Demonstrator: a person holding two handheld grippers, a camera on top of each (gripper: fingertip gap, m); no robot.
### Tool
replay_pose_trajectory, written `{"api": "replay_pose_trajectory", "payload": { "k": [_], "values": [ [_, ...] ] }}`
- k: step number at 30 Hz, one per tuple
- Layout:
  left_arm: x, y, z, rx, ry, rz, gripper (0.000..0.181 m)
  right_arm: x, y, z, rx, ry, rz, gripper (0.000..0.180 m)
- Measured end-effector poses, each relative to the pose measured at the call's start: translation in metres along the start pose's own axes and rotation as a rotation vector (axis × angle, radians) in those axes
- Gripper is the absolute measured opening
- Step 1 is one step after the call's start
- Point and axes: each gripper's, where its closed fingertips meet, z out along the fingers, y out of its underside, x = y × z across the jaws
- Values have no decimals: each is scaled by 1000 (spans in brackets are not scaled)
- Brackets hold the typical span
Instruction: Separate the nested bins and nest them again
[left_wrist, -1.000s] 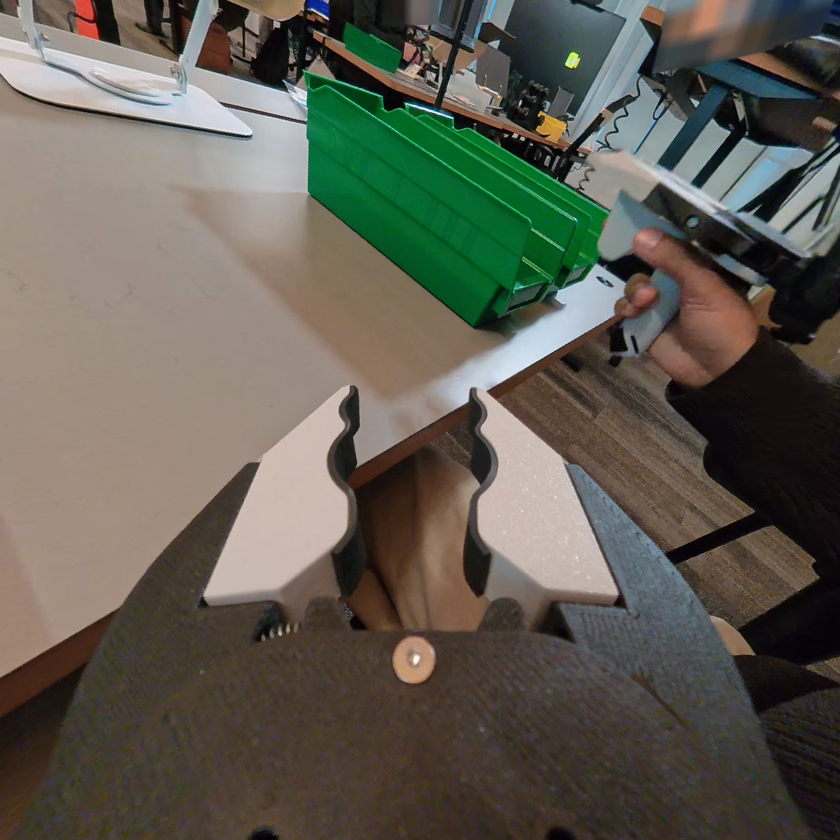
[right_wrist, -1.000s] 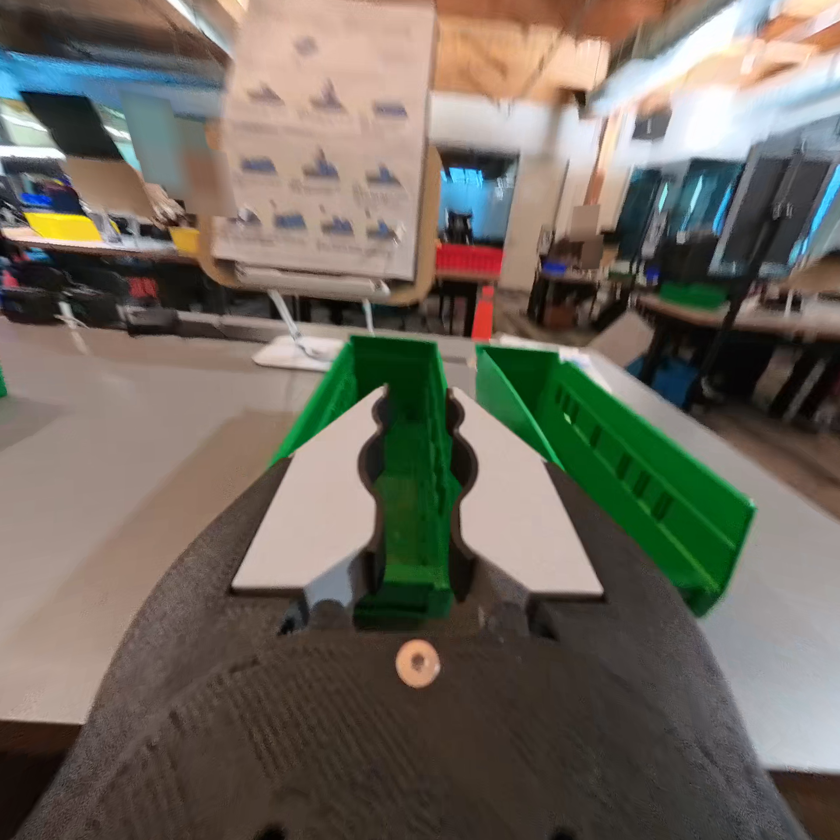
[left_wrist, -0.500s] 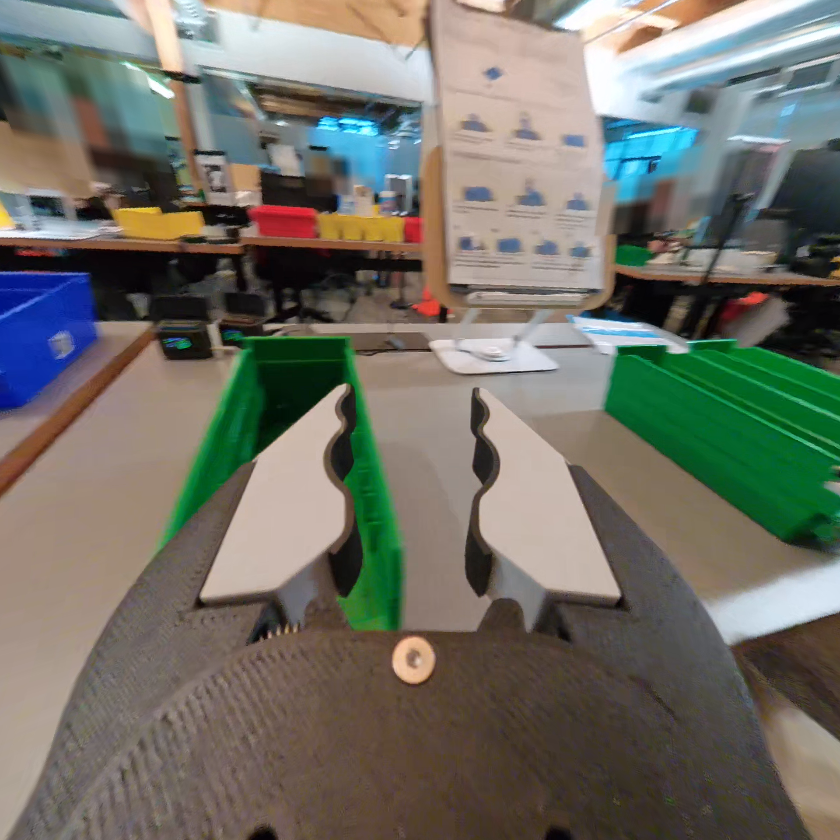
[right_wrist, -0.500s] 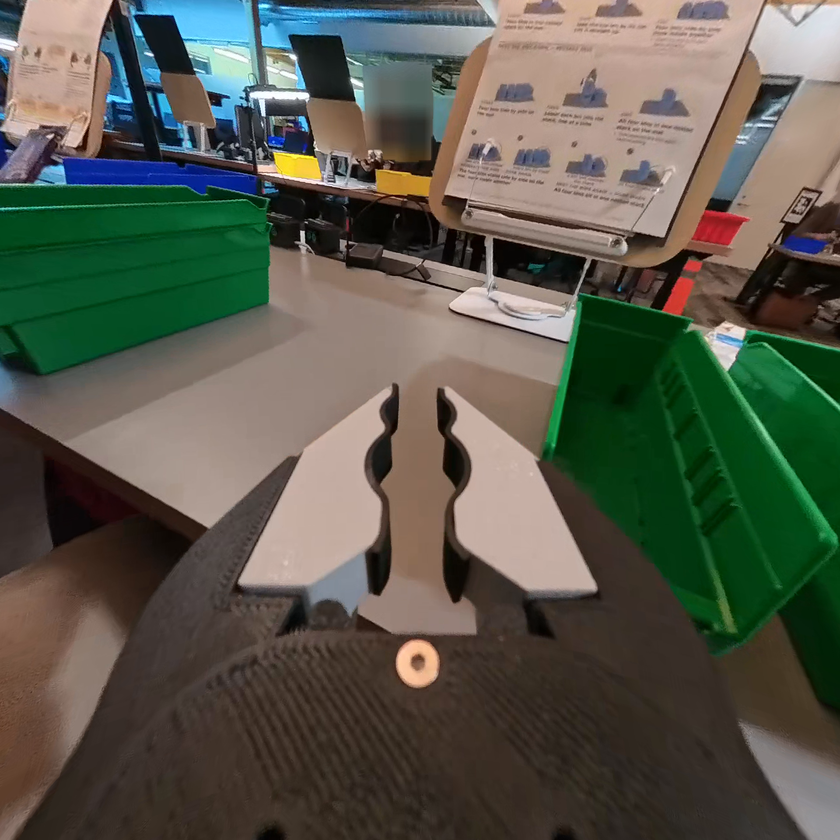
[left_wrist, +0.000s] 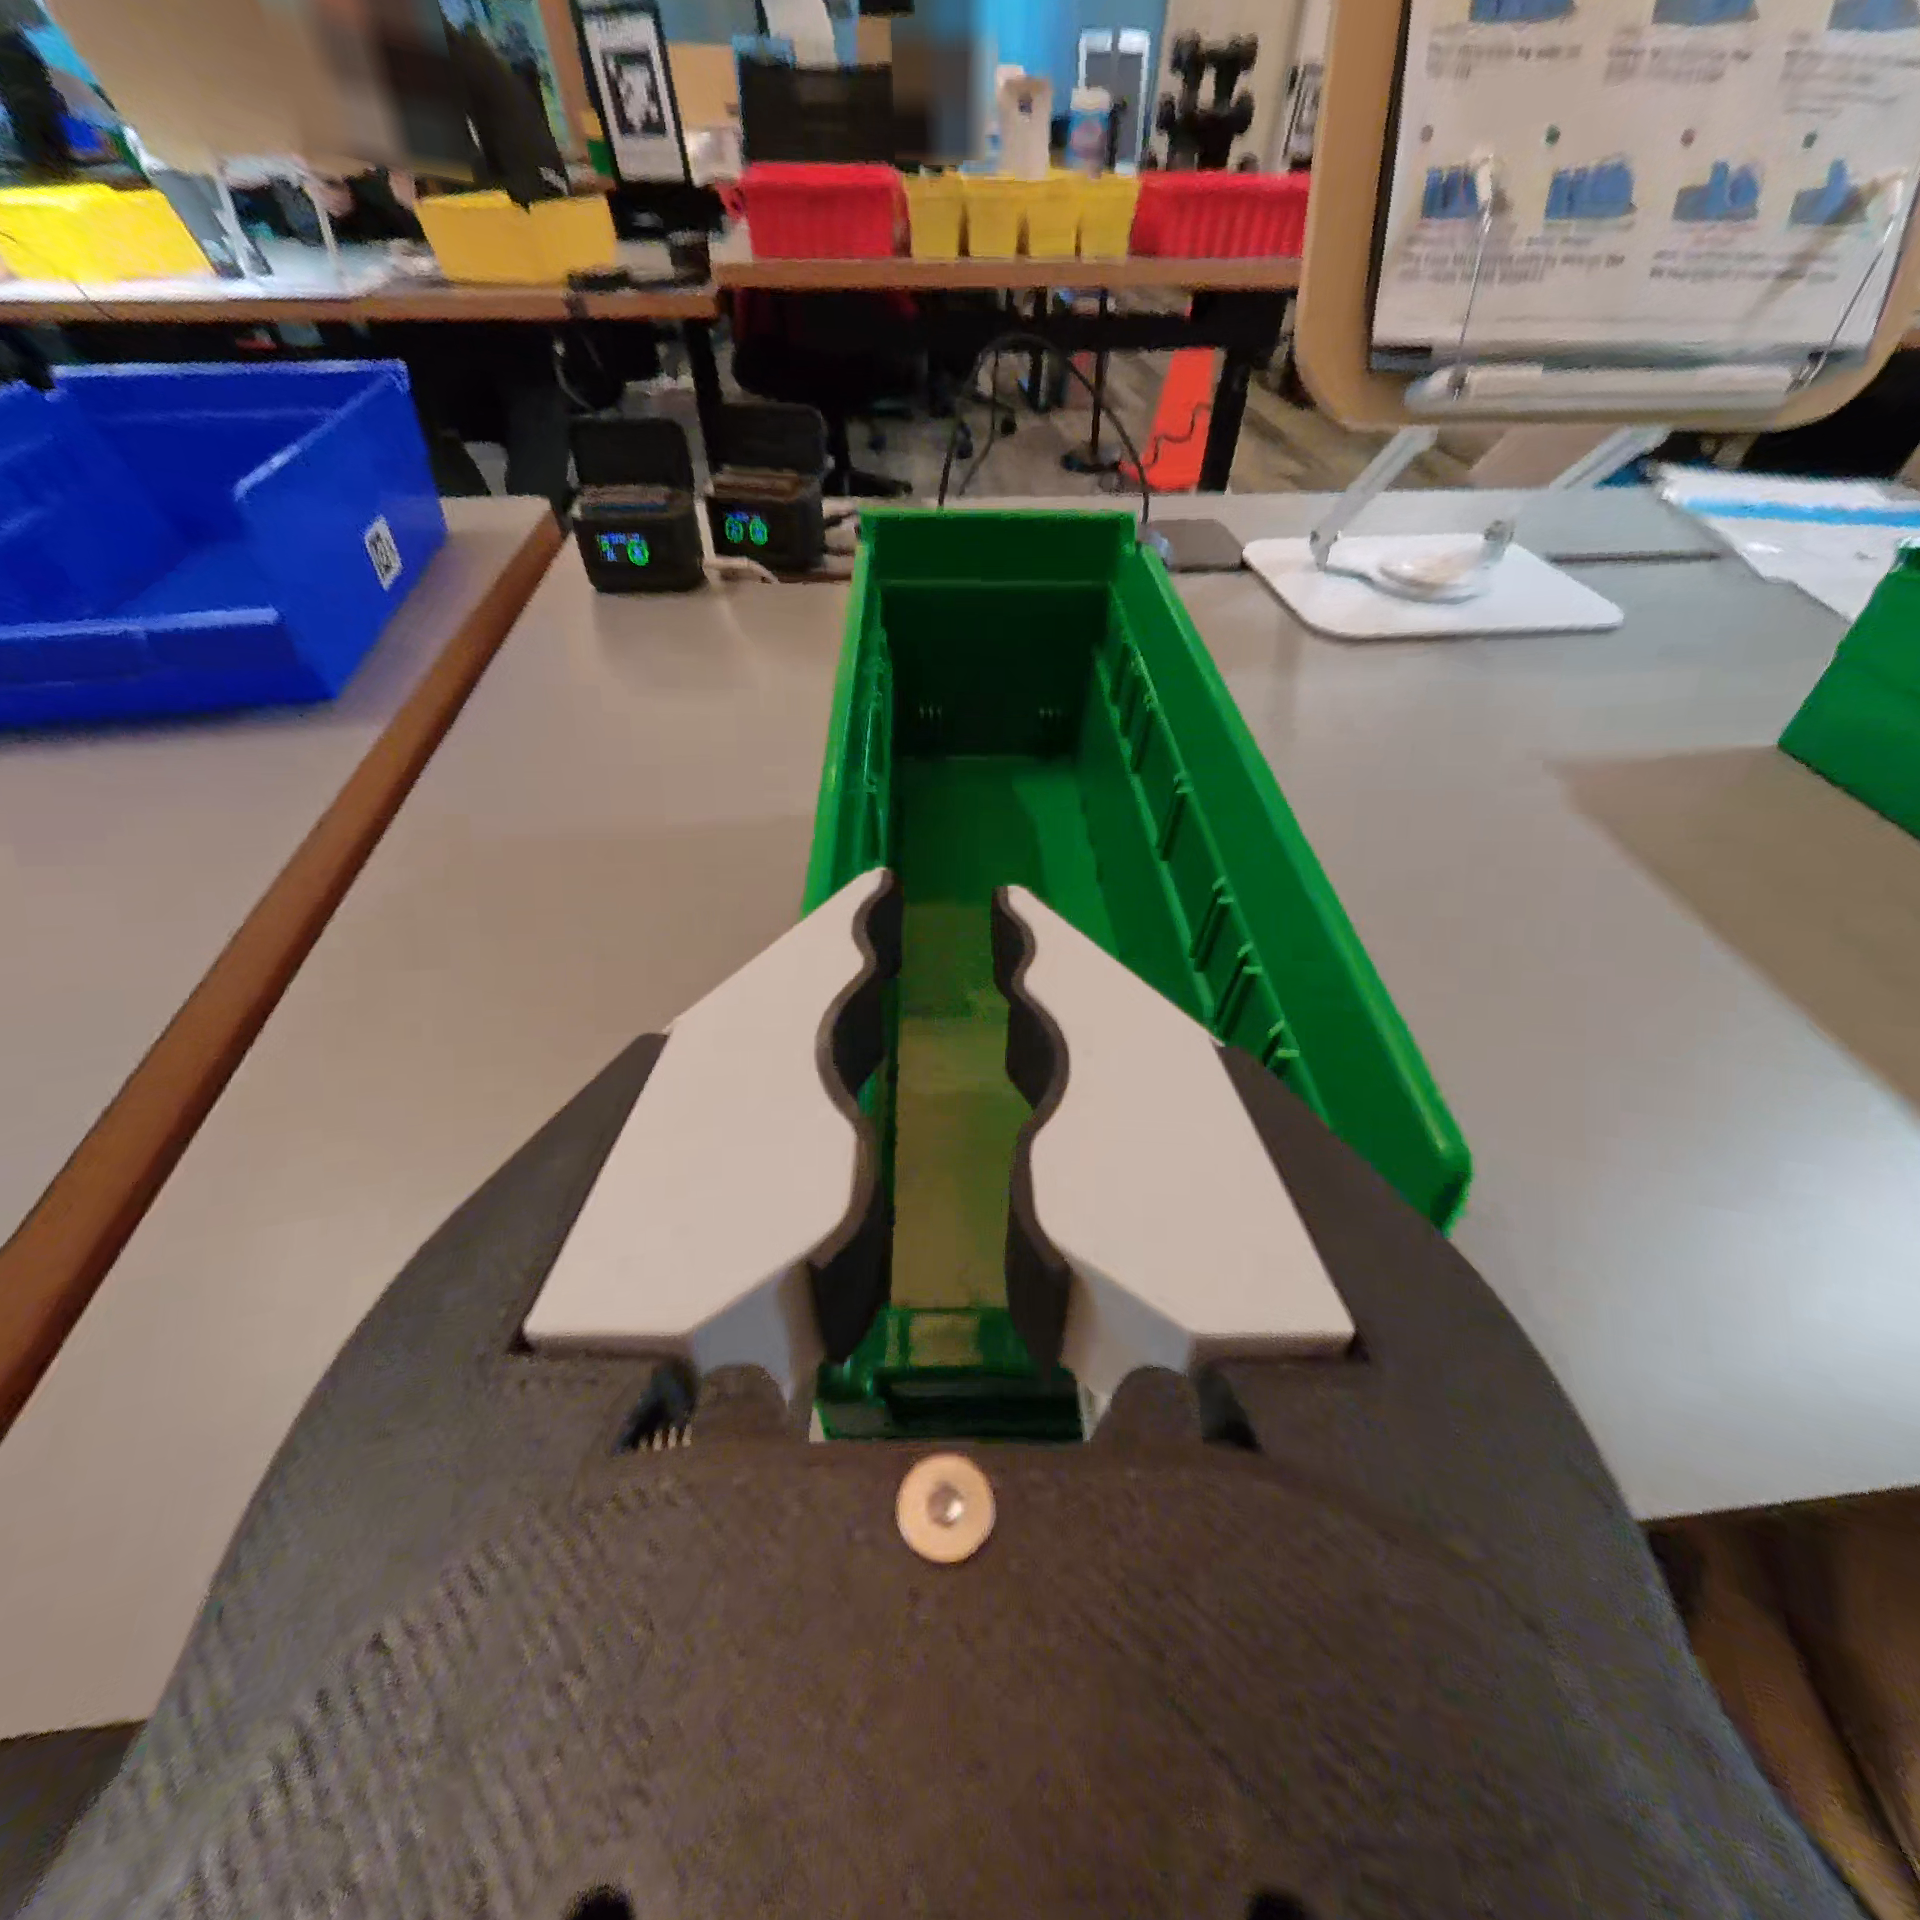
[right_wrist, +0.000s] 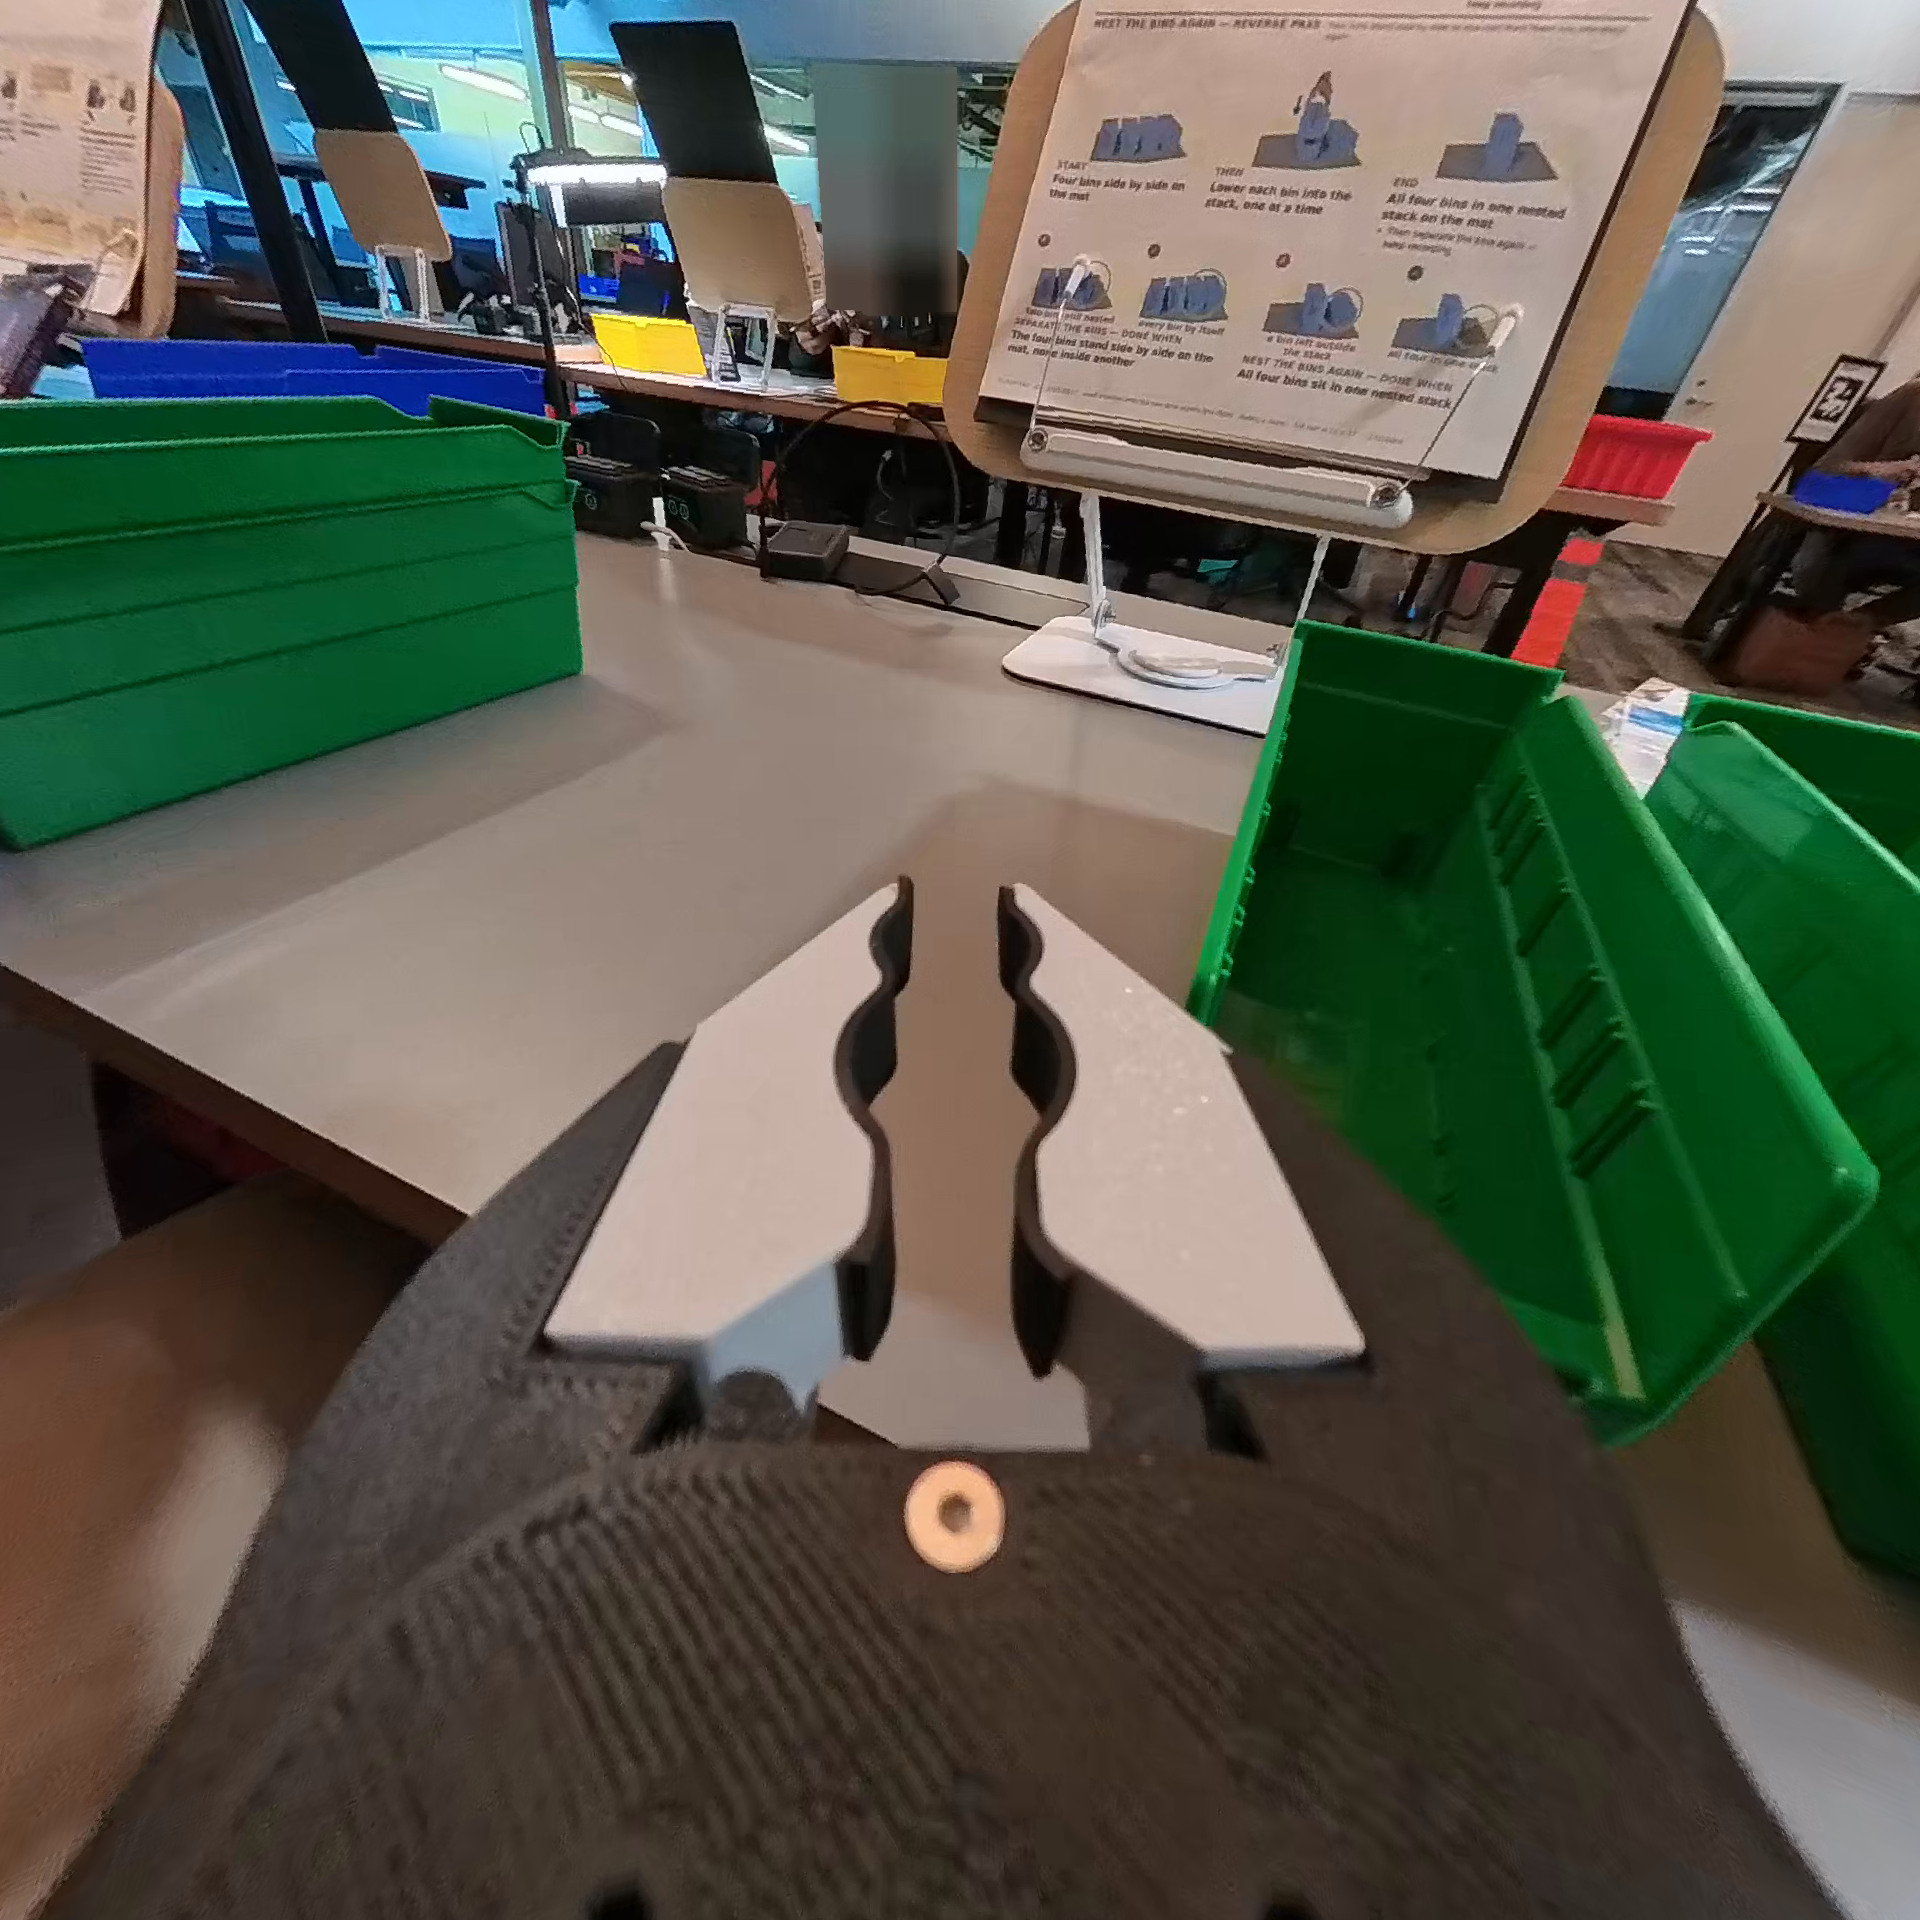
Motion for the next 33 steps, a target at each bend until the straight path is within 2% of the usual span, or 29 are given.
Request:
{"api": "replay_pose_trajectory", "payload": {
  "k": [2,6,10,12,15,16,19,24,30,33],
  "values": [
    [0,-13,-6,53,6,-2,17,1,0,-1,1,2,7,15],
    [-14,-33,-17,116,-50,-2,39,4,1,0,-2,4,23,15],
    [-28,-39,-25,143,-78,-8,38,5,2,0,-8,3,40,14],
    [-31,-27,-20,75,-69,-18,39,5,3,0,-9,3,40,14],
    [-25,14,-3,-139,-17,-30,56,3,3,1,-12,-1,38,14],
    [-25,21,0,-156,-14,-45,49,3,3,1,-13,-2,37,14],
    [-26,19,2,-91,-11,-79,0,2,4,1,-19,-4,37,14],
    [-23,10,0,-8,23,-158,0,3,6,2,-26,-9,55,14],
    [-16,-13,-10,114,14,-148,0,4,7,2,-29,-11,70,14],
    [-14,-14,-11,148,25,-221,0,3,8,2,-33,-15,74,14]
  ]
}}
